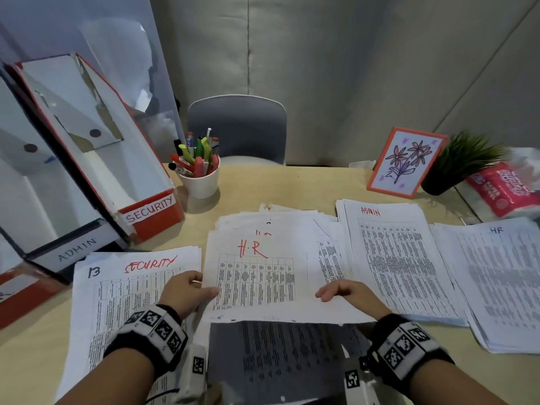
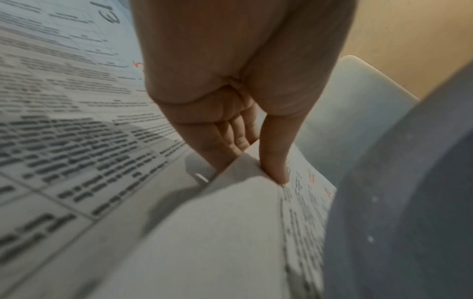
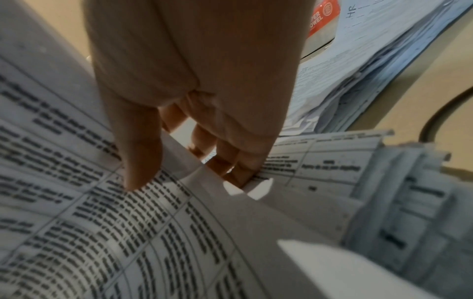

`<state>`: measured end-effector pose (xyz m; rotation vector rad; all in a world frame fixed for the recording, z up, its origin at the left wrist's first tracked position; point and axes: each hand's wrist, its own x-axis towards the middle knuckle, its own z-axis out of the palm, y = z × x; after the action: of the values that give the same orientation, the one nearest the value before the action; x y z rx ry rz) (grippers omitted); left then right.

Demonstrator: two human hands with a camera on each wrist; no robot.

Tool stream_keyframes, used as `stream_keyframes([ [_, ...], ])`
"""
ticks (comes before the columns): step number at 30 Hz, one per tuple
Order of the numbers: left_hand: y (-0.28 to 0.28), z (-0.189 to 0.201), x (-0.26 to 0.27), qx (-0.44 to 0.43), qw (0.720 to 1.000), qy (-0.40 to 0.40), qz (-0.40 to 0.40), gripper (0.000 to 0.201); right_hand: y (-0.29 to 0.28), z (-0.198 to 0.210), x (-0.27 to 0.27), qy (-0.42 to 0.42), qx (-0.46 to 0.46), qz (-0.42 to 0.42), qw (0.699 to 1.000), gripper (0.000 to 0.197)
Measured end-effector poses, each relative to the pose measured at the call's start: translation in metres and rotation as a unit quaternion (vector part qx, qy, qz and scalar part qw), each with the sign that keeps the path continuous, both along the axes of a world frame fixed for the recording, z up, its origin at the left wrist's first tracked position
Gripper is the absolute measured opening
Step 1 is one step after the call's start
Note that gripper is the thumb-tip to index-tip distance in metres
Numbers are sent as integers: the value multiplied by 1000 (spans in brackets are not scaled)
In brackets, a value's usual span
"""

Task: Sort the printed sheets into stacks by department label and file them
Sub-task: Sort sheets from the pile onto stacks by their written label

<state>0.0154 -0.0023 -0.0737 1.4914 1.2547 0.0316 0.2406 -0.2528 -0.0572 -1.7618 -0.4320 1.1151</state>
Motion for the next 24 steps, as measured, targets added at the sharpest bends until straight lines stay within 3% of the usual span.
stream_keyframes([
  [5,0,5,-2,-83,996,-38,-1,14,5,-1,-6,5,-34,-34,999,32],
  [9,1,7,-4,-121,992,-37,-16,24,7,-4,-11,-42,-72,-30,996,24],
  [12,2,9,-12,-118,991,-49,-31,10,9,-2,-13,-45,-79,-36,995,22],
  [14,4,6,-18,-118,990,-48,-53,31,10,1,-16,-37,-76,-38,996,26],
  [16,1,9,-20,-111,990,-42,-82,15,13,3,-18,-27,-74,-39,996,32],
  [18,2,8,-21,-101,988,-28,-112,38,16,4,-18,-29,-90,-22,995,24],
  [19,2,10,-20,-100,987,-25,-124,41,18,8,-19,-37,-99,-13,994,16],
  [22,4,15,-22,-118,978,-31,-169,32,22,16,-22,-55,-119,2,991,20],
  [24,5,19,-21,-134,970,-34,-202,40,24,16,-21,-59,-122,4,991,19],
])
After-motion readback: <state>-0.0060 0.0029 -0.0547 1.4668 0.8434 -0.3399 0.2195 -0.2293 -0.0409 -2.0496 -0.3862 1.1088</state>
